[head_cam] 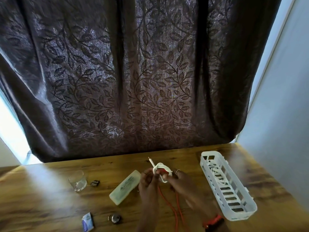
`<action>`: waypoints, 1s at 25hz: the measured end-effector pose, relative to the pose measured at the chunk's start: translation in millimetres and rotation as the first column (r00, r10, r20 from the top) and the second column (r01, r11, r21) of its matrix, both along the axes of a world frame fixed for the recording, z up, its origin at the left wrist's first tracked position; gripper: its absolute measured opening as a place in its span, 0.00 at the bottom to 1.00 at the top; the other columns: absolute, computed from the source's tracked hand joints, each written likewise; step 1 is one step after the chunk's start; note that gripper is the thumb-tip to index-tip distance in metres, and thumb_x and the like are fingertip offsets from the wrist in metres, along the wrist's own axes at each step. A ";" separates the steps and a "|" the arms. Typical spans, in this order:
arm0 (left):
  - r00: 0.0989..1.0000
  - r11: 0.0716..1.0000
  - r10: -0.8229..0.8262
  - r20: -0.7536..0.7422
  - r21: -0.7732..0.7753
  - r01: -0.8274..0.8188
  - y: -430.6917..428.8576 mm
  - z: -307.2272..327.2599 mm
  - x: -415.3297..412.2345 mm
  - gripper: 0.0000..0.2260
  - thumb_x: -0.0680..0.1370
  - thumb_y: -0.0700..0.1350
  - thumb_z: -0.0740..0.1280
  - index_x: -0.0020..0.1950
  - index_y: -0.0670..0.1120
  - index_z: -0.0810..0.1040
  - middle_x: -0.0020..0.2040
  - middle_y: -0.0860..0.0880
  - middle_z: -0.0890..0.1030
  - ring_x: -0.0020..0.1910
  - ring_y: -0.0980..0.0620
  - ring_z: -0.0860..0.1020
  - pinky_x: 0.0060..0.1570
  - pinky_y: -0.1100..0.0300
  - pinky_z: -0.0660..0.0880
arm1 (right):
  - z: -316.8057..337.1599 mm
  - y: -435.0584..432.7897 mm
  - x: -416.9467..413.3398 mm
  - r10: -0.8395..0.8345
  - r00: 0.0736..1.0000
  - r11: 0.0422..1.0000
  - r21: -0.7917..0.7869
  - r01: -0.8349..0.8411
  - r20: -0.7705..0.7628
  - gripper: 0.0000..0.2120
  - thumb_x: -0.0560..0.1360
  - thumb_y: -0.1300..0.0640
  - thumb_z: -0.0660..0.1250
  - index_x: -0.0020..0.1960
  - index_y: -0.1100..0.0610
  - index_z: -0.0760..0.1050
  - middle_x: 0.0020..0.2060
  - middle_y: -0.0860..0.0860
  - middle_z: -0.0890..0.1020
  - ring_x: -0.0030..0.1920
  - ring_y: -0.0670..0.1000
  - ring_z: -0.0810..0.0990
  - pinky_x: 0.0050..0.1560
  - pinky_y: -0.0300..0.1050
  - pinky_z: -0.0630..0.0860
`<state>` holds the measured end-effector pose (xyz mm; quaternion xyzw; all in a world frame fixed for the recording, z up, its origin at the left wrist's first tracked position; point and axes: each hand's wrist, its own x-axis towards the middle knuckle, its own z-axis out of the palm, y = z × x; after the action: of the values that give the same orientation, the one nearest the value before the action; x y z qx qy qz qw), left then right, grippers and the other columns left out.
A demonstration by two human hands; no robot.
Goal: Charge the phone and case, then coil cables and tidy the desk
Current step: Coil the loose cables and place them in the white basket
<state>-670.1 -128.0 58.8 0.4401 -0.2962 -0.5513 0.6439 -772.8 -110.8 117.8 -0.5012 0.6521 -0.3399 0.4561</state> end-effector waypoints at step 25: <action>0.973 0.972 -0.227 -0.048 0.048 0.229 0.9 2.8 14.7 0.24 0.70 0.39 0.72 0.64 0.50 0.70 0.52 0.43 0.84 0.51 0.48 0.82 0.43 0.63 0.79 | -9.7 -0.1 -12.9 -0.090 0.952 0.956 -0.243 0.165 0.292 0.10 0.78 0.53 0.62 0.49 0.60 0.76 0.43 0.52 0.82 0.46 0.48 0.80 0.42 0.31 0.74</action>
<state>-655.4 -127.1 61.6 0.4084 -0.3165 -0.6382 0.5707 -785.8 -110.9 108.1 -0.4615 0.5615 -0.5197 0.4490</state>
